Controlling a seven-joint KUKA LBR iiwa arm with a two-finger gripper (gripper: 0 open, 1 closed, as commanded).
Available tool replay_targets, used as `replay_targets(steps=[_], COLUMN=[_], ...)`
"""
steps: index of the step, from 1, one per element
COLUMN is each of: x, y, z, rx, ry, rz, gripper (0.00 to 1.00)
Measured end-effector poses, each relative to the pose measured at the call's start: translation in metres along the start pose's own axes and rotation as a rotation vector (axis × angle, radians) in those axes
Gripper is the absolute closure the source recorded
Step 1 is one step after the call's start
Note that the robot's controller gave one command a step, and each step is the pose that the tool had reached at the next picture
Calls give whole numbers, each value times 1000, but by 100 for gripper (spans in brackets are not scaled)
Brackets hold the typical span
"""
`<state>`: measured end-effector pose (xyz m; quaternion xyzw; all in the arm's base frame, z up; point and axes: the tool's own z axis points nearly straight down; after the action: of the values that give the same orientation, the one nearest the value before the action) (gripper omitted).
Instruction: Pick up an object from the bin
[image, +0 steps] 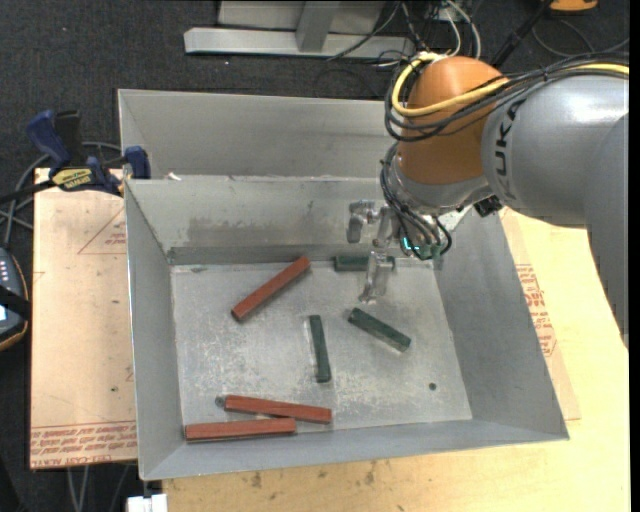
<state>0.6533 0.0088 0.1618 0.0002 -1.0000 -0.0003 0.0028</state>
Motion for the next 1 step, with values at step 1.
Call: replay_targets(steps=[1], x=[62], y=[-52], z=[97], rx=[0], ry=[3], rz=[135], gripper=[0])
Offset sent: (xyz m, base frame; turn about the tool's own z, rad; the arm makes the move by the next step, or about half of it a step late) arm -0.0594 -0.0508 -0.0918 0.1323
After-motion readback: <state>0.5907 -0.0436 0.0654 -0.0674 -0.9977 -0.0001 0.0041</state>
